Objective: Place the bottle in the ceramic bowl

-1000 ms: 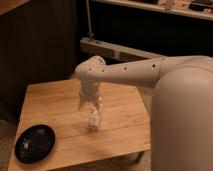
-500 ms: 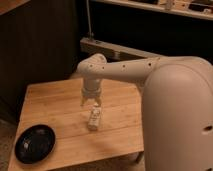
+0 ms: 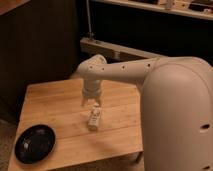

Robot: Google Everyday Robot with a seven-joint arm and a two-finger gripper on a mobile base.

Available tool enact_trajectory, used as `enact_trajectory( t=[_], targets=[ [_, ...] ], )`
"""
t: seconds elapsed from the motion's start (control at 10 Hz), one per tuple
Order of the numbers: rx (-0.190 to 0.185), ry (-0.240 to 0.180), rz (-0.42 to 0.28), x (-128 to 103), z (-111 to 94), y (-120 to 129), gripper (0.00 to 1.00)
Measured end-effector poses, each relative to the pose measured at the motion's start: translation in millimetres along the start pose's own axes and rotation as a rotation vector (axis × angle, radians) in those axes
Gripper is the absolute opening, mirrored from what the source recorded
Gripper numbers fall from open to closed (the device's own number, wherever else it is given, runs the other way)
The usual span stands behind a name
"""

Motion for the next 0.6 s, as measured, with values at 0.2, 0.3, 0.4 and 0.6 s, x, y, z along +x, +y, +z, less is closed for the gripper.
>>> enact_trajectory(
  t=[0.2, 0.3, 0.4, 0.6],
  targets=[
    [-0.002, -0.012, -0.002, -4.9, 11.1, -2.5, 0.65],
    [0.000, -0.014, -0.002, -6.2, 15.4, -3.4, 0.65],
    [0.008, -0.015, -0.004, -7.6, 22.6, -5.4, 0.65],
    [0.019, -0.009, -0.010, -9.1, 38.6, -4.8, 0.65]
  ],
)
